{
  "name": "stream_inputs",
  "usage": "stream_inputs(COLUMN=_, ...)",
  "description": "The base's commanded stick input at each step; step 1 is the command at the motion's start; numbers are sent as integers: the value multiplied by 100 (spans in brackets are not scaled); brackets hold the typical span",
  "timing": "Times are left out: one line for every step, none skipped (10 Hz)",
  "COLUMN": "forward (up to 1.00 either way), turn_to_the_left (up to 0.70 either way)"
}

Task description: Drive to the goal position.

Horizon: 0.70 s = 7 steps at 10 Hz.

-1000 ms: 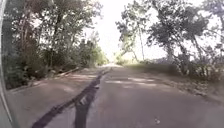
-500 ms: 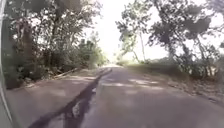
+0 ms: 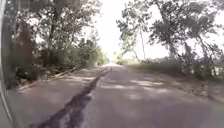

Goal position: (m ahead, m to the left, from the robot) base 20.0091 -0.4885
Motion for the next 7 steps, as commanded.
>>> stream_inputs(forward=70, turn_to_the_left=3)
stream_inputs(forward=70, turn_to_the_left=3)
stream_inputs(forward=70, turn_to_the_left=3)
stream_inputs(forward=70, turn_to_the_left=3)
stream_inputs(forward=70, turn_to_the_left=3)
stream_inputs(forward=70, turn_to_the_left=2)
stream_inputs(forward=70, turn_to_the_left=2)
